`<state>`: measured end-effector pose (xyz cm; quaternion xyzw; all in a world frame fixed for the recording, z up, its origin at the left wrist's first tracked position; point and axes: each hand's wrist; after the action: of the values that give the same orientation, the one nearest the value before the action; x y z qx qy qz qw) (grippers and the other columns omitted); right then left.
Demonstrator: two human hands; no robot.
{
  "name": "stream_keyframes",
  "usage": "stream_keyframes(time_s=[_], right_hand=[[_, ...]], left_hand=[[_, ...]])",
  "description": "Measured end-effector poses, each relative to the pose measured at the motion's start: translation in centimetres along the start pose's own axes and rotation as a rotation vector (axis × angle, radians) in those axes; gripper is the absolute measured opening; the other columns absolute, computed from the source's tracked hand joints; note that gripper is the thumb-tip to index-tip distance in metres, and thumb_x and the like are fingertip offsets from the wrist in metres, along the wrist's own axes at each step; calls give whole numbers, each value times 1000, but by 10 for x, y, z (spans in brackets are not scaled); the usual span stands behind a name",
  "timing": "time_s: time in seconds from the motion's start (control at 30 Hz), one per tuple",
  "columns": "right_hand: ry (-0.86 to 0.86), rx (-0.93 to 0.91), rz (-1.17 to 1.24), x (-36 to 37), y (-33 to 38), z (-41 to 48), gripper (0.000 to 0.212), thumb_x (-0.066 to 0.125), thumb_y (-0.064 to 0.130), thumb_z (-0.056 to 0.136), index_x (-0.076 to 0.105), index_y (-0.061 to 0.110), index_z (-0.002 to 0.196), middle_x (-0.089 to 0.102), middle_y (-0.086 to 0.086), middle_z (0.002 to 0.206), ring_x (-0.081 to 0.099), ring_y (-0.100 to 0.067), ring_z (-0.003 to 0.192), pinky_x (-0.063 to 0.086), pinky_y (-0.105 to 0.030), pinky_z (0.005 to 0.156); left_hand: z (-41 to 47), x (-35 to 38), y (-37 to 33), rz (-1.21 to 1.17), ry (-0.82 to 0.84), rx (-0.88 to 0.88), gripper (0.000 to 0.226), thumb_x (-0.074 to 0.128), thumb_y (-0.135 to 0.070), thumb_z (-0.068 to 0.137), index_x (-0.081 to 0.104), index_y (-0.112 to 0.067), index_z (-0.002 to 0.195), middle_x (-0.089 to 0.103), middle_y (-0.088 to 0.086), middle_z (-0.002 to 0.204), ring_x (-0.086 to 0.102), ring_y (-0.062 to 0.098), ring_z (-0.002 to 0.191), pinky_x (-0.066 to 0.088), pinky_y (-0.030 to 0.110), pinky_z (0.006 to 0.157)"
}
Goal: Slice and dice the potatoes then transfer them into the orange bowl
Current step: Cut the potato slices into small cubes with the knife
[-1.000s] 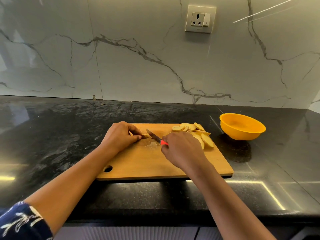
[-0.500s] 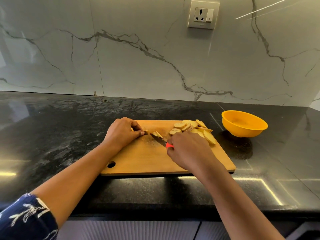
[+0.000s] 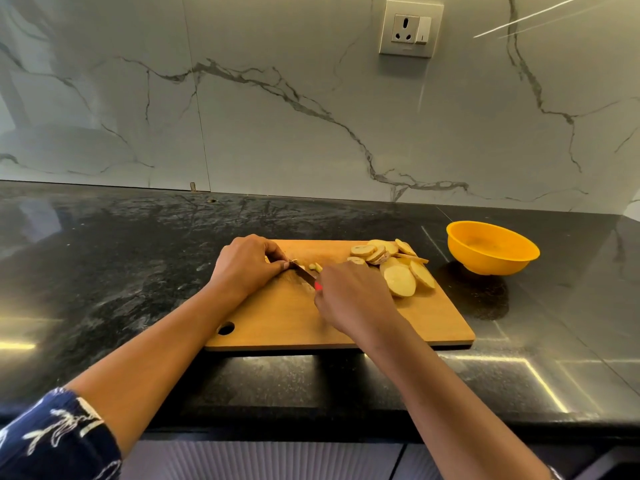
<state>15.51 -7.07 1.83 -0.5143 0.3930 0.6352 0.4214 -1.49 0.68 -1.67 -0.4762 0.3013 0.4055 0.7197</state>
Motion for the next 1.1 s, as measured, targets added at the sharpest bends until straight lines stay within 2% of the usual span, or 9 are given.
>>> stream_keyframes(time_s=[0.2,0.3,0.4,0.5,0.67,0.77,0.83,0.93,1.1], right_hand=[[-71,-56,1,-6,-29,-24,37,48,37,97,51,36,134,63,8,116,56,-12,102,41,-23,73],[-109,-84,-31,-7,-40,-21,43,48,34,97,43,39,140,60,6,116,55,-13,104,42,-26,77],[-113,-93,-43,-2,-42,-16,44,49,33,97,42,39,141,55,3,116,53,-15,105,40,-25,76],[-139,-90,-53,3,-44,-12,45,49,33,98,41,37,142,55,3,116,53,-15,106,38,-24,75],[-200,-35,-24,0,-54,-13,45,50,34,98,40,38,142,55,4,120,54,-13,104,37,-21,72],[-290,51,-12,-3,-65,-16,42,50,35,98,45,36,139,57,4,119,56,-13,102,34,-21,67],[-335,105,-15,-1,-69,-14,41,49,35,98,47,33,139,59,3,116,58,-13,100,34,-21,66],[-358,158,15,7,-68,-10,46,50,36,97,42,31,142,58,3,118,57,-13,102,35,-19,66],[-364,162,50,10,-67,-7,49,51,38,97,40,31,143,57,3,120,57,-12,103,37,-19,68]], left_hand=[[0,-6,2,-39,-15,-14,6,69,-35,82,69,-32,88,63,-14,86,55,7,82,49,45,87],[-2,-8,-3,-109,-68,31,15,66,-20,84,65,-33,93,60,-16,90,57,9,90,47,39,85],[-5,-9,-6,-159,-49,265,39,55,-1,82,66,-32,103,57,-17,105,49,11,104,40,34,87],[-5,-6,-5,-68,62,517,41,47,-7,79,72,-32,101,57,-24,106,50,10,103,42,33,83],[0,-11,6,22,-76,388,32,45,-23,76,76,-29,82,66,-20,90,56,11,86,45,48,82],[2,-12,8,11,-193,290,35,46,-25,77,73,-26,100,69,-5,105,56,17,96,43,47,88],[2,-10,0,-3,-96,319,37,52,-26,82,65,-27,116,65,-3,116,52,19,109,40,44,91],[6,-1,-18,89,163,431,35,61,-34,88,59,-34,123,57,-11,127,43,14,120,37,38,97],[28,6,-35,309,323,435,24,57,-39,90,64,-41,113,59,-15,121,45,9,105,35,28,80]])
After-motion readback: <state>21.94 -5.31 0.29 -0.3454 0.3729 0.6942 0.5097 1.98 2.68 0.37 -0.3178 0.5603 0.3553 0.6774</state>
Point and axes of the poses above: each hand's wrist, its own z-axis towards the middle knuckle, its own x-axis out of the palm, y = z × x
